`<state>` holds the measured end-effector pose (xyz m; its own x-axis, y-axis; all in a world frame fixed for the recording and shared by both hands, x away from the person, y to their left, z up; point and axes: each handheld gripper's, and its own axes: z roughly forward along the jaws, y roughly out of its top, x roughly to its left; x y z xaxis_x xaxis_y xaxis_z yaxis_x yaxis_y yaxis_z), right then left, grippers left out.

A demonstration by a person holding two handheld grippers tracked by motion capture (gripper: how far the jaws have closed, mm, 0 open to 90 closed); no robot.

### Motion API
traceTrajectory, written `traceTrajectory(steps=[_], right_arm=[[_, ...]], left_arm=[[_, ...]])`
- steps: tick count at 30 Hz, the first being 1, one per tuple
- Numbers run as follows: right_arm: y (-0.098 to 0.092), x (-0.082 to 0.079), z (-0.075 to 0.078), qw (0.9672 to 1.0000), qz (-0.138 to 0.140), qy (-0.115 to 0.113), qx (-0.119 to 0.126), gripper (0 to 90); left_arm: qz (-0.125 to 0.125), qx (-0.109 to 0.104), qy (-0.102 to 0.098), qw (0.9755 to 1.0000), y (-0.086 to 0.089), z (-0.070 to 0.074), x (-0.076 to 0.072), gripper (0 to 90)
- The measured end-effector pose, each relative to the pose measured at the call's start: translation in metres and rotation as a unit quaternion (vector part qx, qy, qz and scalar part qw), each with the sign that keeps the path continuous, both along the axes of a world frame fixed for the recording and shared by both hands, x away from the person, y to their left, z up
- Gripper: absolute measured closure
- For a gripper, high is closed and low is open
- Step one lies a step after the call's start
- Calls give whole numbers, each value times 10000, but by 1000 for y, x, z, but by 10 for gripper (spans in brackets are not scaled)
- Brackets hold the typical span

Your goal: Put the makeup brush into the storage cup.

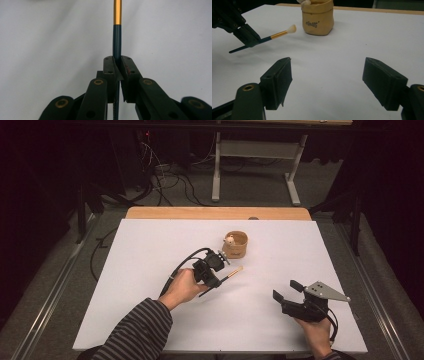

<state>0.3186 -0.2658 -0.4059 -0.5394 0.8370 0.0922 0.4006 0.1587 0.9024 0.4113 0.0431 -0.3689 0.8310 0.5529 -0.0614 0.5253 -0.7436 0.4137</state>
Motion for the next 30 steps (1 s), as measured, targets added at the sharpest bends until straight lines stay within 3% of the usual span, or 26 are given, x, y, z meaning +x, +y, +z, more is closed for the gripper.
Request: traceTrajectory(steps=[12, 30], right_arm=[[0, 0, 0, 10000, 4, -43, -3, 261], [1, 0, 0, 10000, 26, -33, 18, 260]], left_arm=[[1, -574, -197, 9982, 14, 10, -12, 835], [62, -1329, -383, 9904, 34, 15, -31, 835]])
